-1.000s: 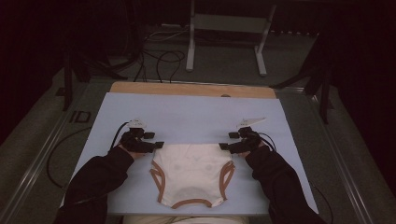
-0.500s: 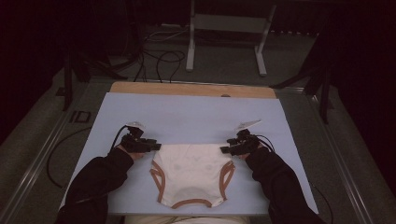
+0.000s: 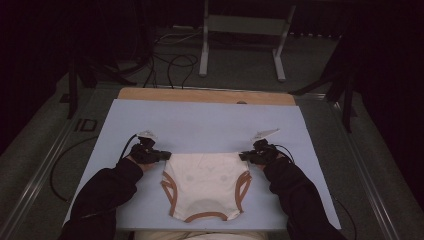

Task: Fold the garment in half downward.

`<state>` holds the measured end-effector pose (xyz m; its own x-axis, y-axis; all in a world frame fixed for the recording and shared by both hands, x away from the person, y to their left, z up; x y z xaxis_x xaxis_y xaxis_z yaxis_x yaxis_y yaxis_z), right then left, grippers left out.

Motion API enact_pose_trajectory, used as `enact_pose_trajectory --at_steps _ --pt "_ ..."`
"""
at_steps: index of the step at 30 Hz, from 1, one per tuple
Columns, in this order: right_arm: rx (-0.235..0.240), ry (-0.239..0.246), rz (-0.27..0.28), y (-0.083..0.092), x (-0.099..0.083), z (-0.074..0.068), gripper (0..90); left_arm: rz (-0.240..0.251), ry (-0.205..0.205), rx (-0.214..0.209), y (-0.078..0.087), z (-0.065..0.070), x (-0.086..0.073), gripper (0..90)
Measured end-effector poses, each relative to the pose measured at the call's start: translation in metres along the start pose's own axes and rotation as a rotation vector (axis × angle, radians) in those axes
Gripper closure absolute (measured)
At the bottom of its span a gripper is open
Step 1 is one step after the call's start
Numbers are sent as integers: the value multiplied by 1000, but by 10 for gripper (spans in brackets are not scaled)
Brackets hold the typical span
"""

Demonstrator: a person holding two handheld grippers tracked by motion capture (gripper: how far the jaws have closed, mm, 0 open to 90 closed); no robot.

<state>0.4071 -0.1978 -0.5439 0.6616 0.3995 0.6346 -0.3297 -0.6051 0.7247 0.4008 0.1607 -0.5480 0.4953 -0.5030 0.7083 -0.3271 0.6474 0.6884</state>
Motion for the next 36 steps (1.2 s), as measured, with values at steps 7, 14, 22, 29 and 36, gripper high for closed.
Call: enact_pose_trajectory --at_steps 7,14,22,29,36 --pt "-34 -1 24 2 9 3 850 45 -45 58 3 -5 12 892" --pt "-54 -18 55 4 20 10 850 63 -55 114 1 -14 24 891" --pt "-83 -31 81 4 36 18 851 79 -52 162 -3 -23 35 891" --pt "-118 -52 80 -3 43 27 851 79 -61 208 -11 -32 41 890" --pt "-158 -63 71 -13 49 35 851 63 -63 232 -20 -40 45 889"
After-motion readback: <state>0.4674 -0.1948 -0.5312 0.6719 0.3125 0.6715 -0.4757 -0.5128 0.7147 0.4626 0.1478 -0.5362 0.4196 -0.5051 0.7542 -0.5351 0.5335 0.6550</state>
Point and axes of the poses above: each handheld gripper's, and its own axes: y roughly backward along the jaws, x roughly out of its top, z roughly to its right, the point moved 5 cm from there along -y, roughly forward along the jaws, and after that the axes turned 10 degrees about -y, right-handed, at the moved point
